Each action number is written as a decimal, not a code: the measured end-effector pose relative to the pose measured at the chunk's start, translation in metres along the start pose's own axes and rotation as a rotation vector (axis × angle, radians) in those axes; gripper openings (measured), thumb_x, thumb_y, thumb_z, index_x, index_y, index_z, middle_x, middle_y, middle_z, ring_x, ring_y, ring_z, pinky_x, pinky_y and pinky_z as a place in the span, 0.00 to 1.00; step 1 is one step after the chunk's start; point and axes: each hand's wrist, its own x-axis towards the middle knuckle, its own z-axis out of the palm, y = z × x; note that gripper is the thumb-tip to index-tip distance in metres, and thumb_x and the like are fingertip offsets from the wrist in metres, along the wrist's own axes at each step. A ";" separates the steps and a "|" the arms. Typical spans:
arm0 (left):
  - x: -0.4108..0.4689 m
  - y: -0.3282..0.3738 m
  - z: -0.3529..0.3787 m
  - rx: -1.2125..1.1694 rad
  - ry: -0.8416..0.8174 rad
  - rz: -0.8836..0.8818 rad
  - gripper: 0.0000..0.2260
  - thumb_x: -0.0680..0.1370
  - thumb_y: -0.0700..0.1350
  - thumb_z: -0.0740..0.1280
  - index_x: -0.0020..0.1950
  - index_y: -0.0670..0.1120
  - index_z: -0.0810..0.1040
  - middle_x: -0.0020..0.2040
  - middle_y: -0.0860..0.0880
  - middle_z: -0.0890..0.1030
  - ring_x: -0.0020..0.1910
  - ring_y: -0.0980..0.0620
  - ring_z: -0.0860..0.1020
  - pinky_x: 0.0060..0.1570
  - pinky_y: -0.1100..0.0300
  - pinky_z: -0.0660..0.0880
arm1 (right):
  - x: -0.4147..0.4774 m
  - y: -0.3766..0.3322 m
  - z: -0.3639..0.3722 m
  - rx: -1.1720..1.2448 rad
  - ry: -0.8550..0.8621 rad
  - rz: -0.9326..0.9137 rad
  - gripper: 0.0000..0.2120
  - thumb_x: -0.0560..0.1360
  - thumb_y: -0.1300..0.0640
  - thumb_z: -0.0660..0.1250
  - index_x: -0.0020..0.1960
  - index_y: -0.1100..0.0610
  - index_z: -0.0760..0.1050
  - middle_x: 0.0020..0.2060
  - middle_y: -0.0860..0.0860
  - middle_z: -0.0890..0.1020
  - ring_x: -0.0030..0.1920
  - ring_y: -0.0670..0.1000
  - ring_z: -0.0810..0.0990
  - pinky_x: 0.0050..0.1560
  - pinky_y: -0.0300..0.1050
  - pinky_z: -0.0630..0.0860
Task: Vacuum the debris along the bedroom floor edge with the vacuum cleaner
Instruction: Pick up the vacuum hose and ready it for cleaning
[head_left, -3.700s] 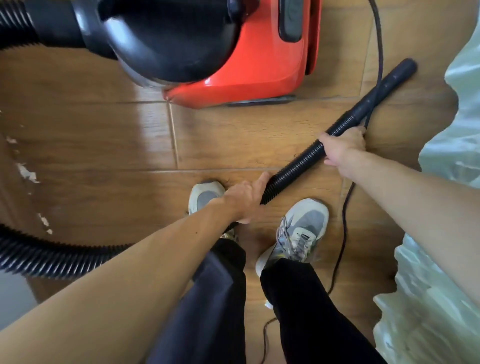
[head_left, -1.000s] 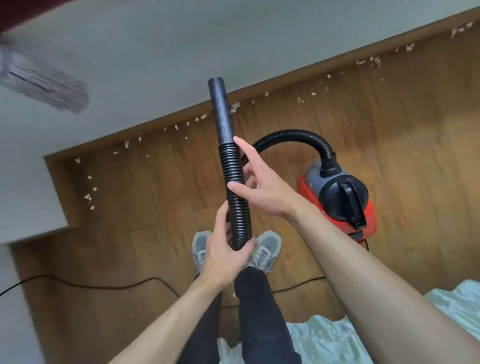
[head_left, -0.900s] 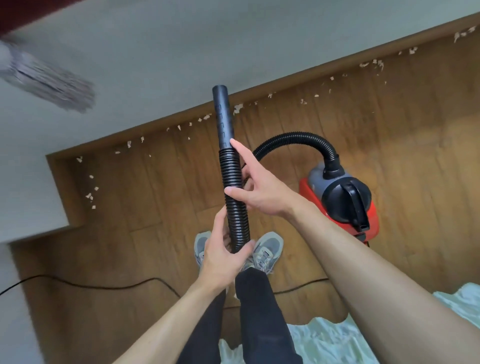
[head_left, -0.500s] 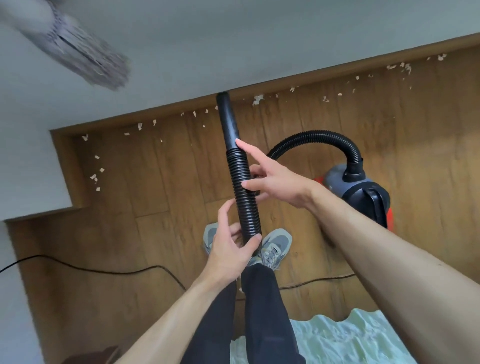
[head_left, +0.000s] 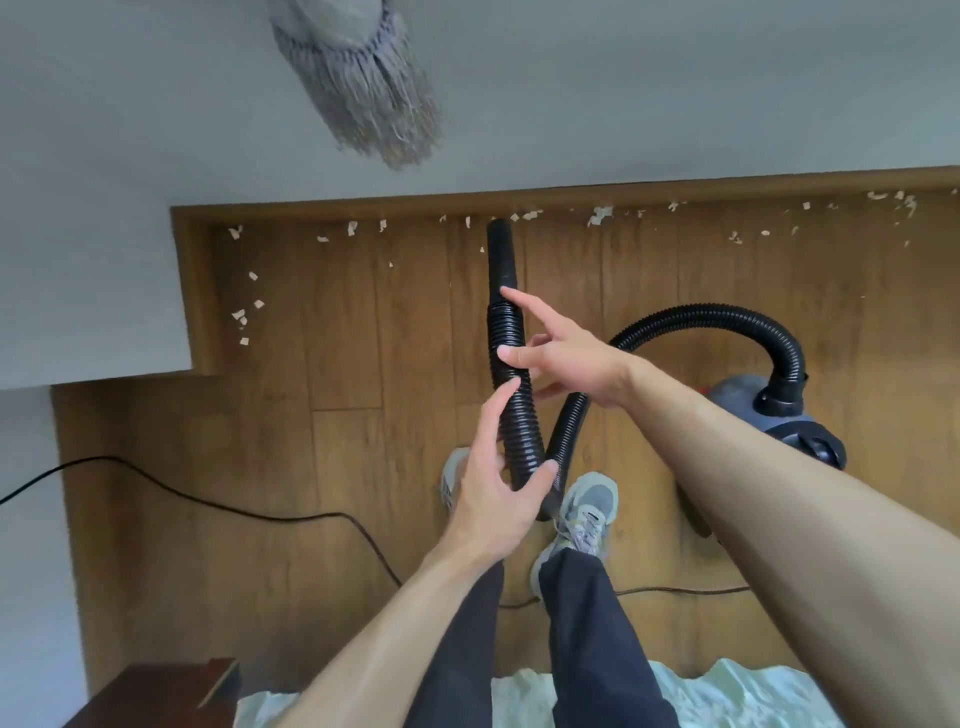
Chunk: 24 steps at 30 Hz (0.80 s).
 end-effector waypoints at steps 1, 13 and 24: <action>0.001 -0.002 -0.001 -0.004 -0.009 -0.007 0.37 0.77 0.37 0.72 0.76 0.64 0.61 0.73 0.56 0.70 0.69 0.55 0.74 0.66 0.54 0.75 | 0.002 0.001 0.000 0.003 0.008 0.020 0.31 0.80 0.56 0.66 0.76 0.34 0.57 0.53 0.57 0.80 0.48 0.54 0.83 0.55 0.57 0.81; 0.009 -0.023 0.020 -0.008 -0.140 -0.108 0.31 0.78 0.36 0.71 0.74 0.61 0.65 0.66 0.48 0.76 0.53 0.50 0.82 0.51 0.61 0.80 | -0.001 0.038 -0.007 0.018 -0.031 0.096 0.29 0.81 0.58 0.65 0.76 0.37 0.60 0.42 0.47 0.78 0.39 0.47 0.78 0.55 0.56 0.81; 0.006 -0.023 0.122 0.243 -0.043 -0.029 0.31 0.77 0.37 0.71 0.72 0.62 0.65 0.58 0.72 0.73 0.57 0.57 0.79 0.58 0.49 0.80 | -0.069 0.164 -0.076 0.315 0.376 0.161 0.27 0.81 0.48 0.63 0.76 0.53 0.61 0.49 0.57 0.79 0.40 0.49 0.79 0.39 0.40 0.80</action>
